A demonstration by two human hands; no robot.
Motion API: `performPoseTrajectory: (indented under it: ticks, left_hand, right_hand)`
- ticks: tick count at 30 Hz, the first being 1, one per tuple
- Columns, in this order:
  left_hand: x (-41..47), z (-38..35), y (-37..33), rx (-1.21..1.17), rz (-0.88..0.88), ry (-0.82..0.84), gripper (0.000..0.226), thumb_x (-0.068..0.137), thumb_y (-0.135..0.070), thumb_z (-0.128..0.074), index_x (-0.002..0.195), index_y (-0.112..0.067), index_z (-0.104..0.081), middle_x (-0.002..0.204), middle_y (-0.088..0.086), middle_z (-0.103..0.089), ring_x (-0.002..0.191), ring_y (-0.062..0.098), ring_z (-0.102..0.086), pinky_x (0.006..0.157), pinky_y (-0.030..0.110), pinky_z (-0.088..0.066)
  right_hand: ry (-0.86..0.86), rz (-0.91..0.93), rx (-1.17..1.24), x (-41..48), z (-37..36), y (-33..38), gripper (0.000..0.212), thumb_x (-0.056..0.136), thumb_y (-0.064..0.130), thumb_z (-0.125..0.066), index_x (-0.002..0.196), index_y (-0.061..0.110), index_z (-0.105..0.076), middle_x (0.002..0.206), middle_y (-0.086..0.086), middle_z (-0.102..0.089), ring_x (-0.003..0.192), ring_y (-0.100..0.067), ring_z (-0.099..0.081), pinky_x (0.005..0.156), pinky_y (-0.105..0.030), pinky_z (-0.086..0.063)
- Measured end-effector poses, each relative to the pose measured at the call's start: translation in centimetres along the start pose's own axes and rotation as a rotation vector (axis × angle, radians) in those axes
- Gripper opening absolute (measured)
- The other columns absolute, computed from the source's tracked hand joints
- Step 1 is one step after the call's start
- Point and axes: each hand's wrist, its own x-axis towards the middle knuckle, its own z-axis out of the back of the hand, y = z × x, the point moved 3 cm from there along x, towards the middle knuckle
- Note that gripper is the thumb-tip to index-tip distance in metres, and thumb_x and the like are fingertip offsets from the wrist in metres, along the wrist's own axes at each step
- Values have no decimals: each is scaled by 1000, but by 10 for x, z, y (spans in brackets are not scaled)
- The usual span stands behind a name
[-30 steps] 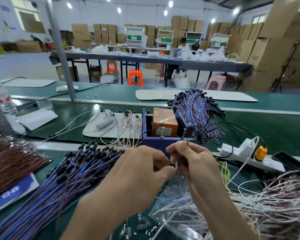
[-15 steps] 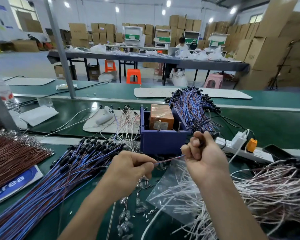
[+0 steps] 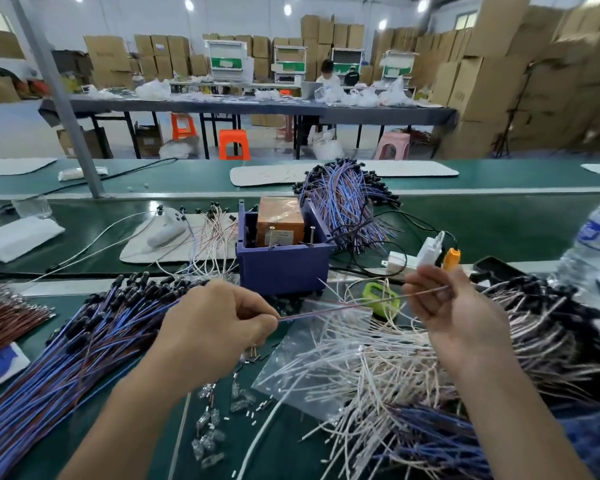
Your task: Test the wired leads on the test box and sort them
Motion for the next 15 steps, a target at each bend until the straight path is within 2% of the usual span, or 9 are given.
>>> performPoseTrajectory:
  ticks: [1, 2, 5, 7, 10, 12, 15]
  left_hand:
    - [5, -7, -7, 33, -9, 2, 24, 88, -43, -77, 83, -65, -69, 66, -25, -71, 59, -2, -67, 60, 28, -55]
    - [11, -17, -14, 39, -24, 23, 21, 87, -45, -77, 82, -64, -69, 64, -24, -71, 57, -2, -66, 58, 27, -53]
    - [26, -54, -37, -88, -82, 142, 9, 85, -44, -80, 77, -48, -77, 60, -13, -70, 48, 5, -56, 49, 26, -51]
    - [30, -84, -57, -221, -107, 225, 9, 84, -41, -82, 76, -38, -80, 54, -8, -64, 45, 5, -45, 45, 21, -39]
    - [27, -131, -86, -294, -132, 352, 9, 84, -39, -83, 78, -32, -81, 55, 1, -61, 49, 10, -42, 50, 27, -35]
    - [22, -161, -103, -293, -170, 419, 10, 85, -39, -81, 77, -32, -80, 57, 3, -63, 49, 11, -43, 51, 29, -34]
    - [12, -190, -118, -141, -288, 486, 8, 87, -44, -77, 79, -44, -78, 57, -14, -66, 45, 4, -48, 48, 22, -39]
  right_hand:
    - [-22, 48, -131, -1, 14, 11, 45, 107, 32, -47, 84, 6, -76, 85, -15, -77, 73, -21, -74, 68, -31, -55]
    - [-56, 95, -259, 0, 29, 24, 47, 107, 32, -49, 78, 8, -78, 82, -13, -78, 70, -18, -72, 65, -29, -51]
    - [-204, 208, -626, 4, 79, 60, 53, 106, 35, -52, 67, 8, -74, 55, -2, -66, 46, -7, -55, 49, -26, -40]
    - [-341, 271, -869, 6, 115, 83, 52, 104, 39, -55, 65, 6, -69, 46, 0, -59, 40, -10, -52, 51, -30, -36]
    - [-512, 305, -1190, 6, 167, 106, 55, 99, 45, -56, 70, 0, -66, 63, -17, -64, 64, -34, -60, 61, -37, -41]
    - [-603, 252, -1418, 6, 197, 115, 54, 98, 49, -51, 69, 5, -63, 73, -15, -62, 72, -35, -56, 66, -39, -42]
    - [-679, 138, -1693, 8, 224, 115, 52, 98, 54, -45, 78, 10, -64, 85, -15, -63, 77, -34, -56, 70, -39, -44]
